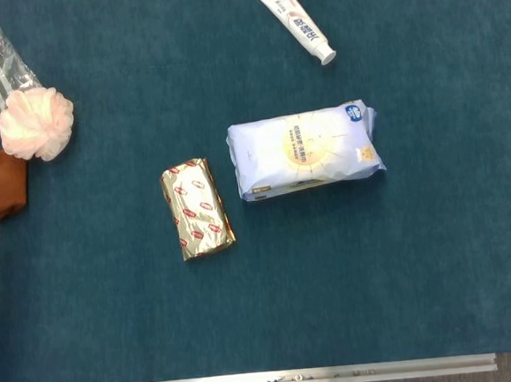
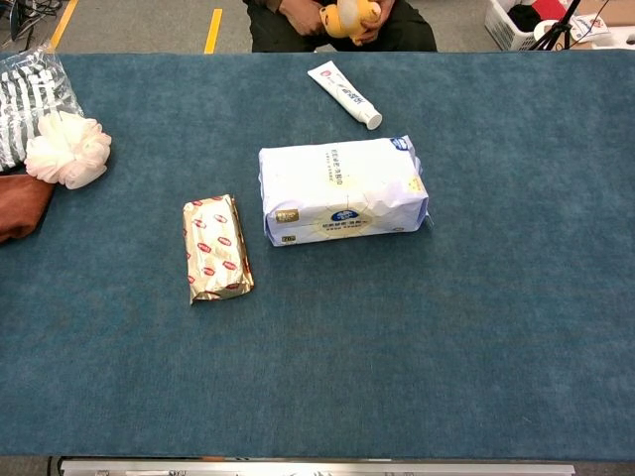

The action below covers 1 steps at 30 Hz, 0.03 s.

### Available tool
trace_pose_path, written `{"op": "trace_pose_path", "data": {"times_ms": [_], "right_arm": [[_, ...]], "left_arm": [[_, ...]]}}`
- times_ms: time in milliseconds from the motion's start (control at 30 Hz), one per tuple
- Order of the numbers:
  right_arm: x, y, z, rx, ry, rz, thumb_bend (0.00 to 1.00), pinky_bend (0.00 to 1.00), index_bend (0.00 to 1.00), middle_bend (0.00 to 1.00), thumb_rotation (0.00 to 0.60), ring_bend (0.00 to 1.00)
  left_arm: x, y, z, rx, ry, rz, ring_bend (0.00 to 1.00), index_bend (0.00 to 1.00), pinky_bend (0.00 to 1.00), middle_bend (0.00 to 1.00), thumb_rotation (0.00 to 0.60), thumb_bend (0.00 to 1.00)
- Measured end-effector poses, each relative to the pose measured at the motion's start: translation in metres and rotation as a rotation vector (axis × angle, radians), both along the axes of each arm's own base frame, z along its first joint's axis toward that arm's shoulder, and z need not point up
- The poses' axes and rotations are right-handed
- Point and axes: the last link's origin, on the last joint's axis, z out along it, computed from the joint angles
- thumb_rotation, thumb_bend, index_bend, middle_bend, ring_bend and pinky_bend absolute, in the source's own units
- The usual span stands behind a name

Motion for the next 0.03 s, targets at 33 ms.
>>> {"op": "trace_pose_path", "data": {"times_ms": [33], "right_arm": [[0.0004,-0.0007,-0.0006,0.0,-0.005,0.004,0.29,0.2,0.3,0.4,0.6,0.24]], "left_arm": [[-0.0001,0.0002,0.0,0.001,0.0,0.001,0.18,0.24,0.25,0.24,0.6,0.35]]}}
